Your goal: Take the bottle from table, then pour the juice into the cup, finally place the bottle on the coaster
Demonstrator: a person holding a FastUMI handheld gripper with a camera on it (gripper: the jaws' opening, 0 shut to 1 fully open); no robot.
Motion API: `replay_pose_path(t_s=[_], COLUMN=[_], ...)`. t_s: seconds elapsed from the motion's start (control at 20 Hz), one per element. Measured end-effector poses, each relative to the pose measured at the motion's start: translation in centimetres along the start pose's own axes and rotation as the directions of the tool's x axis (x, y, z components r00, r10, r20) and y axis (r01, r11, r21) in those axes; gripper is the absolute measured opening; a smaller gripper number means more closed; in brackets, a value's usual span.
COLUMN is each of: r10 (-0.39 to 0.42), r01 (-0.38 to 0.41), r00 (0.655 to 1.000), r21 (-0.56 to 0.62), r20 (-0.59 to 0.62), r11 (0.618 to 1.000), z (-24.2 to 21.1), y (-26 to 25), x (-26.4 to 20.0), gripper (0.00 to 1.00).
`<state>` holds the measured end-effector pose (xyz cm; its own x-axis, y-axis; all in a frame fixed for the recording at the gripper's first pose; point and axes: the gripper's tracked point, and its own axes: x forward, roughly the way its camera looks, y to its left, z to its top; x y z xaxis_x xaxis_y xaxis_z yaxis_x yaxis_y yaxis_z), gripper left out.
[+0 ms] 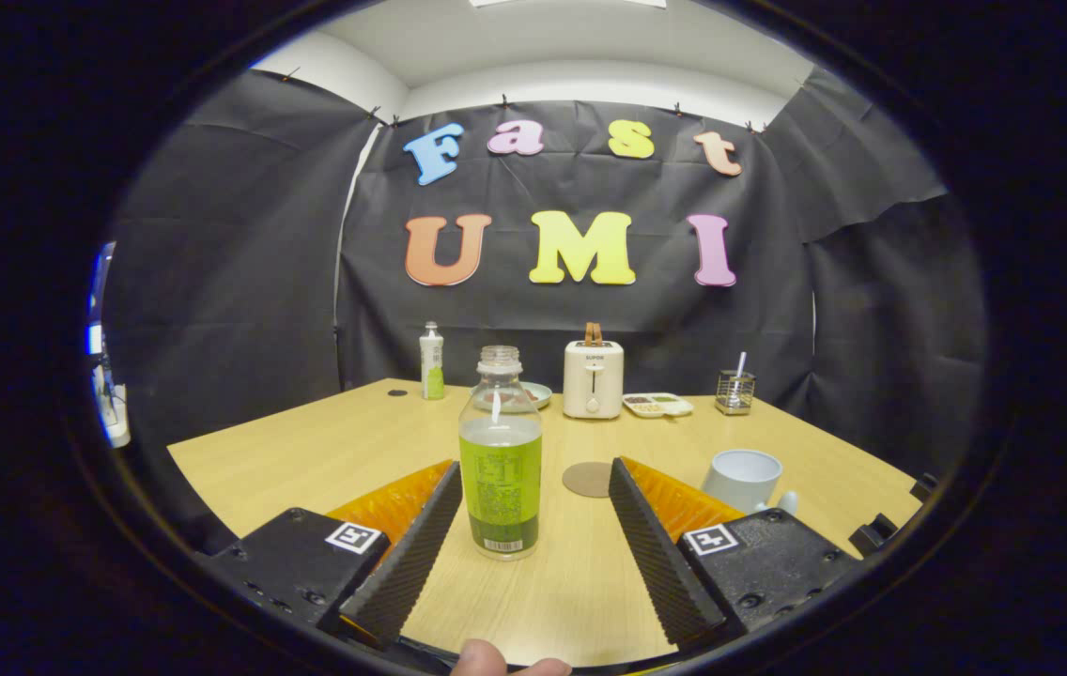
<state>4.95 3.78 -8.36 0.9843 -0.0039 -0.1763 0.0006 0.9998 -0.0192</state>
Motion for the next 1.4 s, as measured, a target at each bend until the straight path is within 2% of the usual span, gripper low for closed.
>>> replay_pose_path(t_s=[0.7, 1.4], r10=[-0.015, -0.029], r01=[0.008, 0.011], r00=[0.989, 0.976], r21=[-0.045, -0.084], r20=[-0.147, -0.217], r11=[0.999, 0.996], z=[-3.6, -4.9], y=[1.6, 1.7], x=[5.2, 8.0], gripper=[1.0, 0.99])
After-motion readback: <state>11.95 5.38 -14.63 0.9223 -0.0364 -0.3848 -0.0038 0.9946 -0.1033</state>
